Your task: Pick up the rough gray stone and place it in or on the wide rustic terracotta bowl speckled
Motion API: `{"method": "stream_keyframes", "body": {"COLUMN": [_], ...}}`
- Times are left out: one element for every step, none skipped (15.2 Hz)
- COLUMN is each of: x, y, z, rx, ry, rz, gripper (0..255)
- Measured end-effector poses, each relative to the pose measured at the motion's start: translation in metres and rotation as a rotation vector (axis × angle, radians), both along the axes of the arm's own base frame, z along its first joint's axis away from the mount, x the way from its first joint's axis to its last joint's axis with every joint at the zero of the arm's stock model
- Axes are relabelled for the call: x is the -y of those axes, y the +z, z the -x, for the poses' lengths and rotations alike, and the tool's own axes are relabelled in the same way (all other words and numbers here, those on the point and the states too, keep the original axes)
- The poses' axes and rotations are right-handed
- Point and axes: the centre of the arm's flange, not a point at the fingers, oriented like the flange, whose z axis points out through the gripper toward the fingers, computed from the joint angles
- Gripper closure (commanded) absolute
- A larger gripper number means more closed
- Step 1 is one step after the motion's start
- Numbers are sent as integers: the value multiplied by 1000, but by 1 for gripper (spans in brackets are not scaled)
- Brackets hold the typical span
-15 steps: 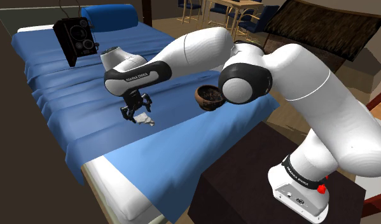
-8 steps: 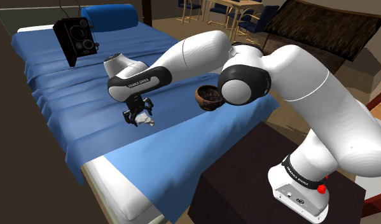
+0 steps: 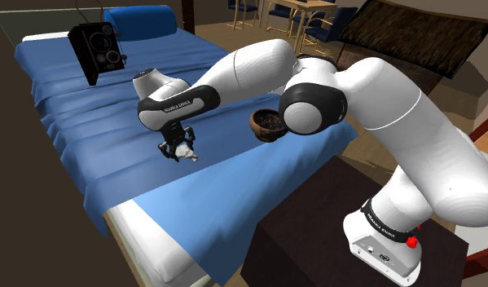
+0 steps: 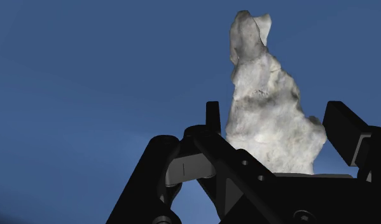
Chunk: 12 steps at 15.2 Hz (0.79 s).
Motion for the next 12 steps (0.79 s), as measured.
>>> {"method": "stream_keyframes", "body": {"x": [0,0,0,0,0,0,1,1,1,1,0,0], "y": [0,0,0,0,0,0,2,6,10,15,20,25], "z": [0,0,0,0,0,0,0,0,0,1,1,0], "rx": [0,0,0,0,0,0,0,0,0,0,0,0], "ry": [0,0,0,0,0,0,0,0,0,0,0,0], "rz": [0,0,0,0,0,0,0,0,0,0,0,0], "gripper": [255,255,255,255,255,255,255,255,255,255,255,255]}}
